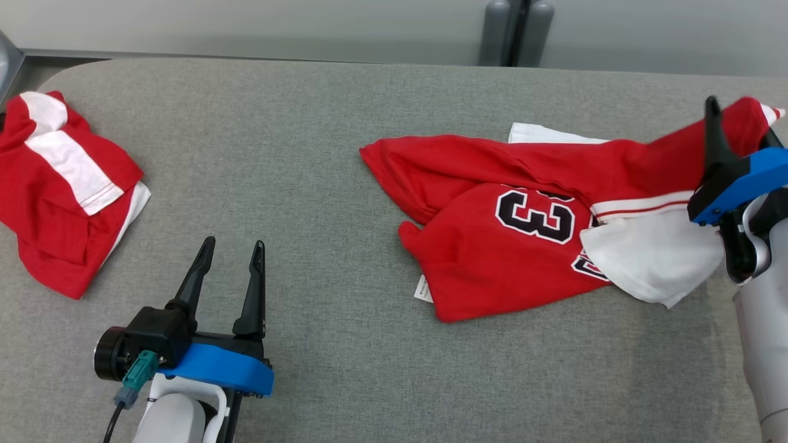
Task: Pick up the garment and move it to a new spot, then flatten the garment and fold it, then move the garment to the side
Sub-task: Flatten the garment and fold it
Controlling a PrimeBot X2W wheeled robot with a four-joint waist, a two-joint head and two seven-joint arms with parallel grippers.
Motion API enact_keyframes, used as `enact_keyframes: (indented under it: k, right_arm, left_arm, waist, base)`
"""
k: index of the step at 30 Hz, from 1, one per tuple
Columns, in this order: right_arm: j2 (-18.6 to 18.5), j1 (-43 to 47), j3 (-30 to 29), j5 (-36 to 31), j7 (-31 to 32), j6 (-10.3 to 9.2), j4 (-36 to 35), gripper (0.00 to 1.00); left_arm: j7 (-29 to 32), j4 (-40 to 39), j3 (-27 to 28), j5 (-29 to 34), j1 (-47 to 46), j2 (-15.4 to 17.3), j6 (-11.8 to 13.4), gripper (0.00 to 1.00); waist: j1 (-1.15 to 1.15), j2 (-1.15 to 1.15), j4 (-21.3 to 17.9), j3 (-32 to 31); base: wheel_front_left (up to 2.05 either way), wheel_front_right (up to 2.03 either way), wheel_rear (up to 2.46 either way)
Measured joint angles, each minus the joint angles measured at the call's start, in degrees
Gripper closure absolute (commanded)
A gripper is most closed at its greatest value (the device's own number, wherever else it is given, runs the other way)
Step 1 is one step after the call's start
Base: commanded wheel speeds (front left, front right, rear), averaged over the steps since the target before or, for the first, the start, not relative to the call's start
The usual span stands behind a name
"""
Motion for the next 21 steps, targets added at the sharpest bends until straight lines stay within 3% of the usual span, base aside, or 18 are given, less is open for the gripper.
enact_keyframes:
  k: [5,10,21]
  right_arm:
    - [0.2,0.8,-0.5,-0.8,1.7,0.00,4.1,0.00]
    - [0.6,5.7,-0.7,-1.1,3.0,0.00,4.0,0.00]
    - [4.8,21.6,-3.2,-0.4,7.3,0.00,-10.8,0.00]
  left_arm:
    - [0.0,0.1,0.2,0.0,0.0,-0.2,0.0,0.00]
    - [0.0,0.2,1.3,-0.2,1.6,-0.2,0.0,0.00]
    - [0.0,0.1,1.7,-0.4,4.3,-0.7,0.0,0.00]
  waist:
    - [0.00,0.00,0.8,-0.5]
    - [0.00,0.00,-0.3,-2.4]
    - [-0.01,0.00,-3.9,-7.4]
  base:
    - [0.00,0.00,0.00]
    - [0.00,0.00,0.00]
    - [0.00,0.00,0.00]
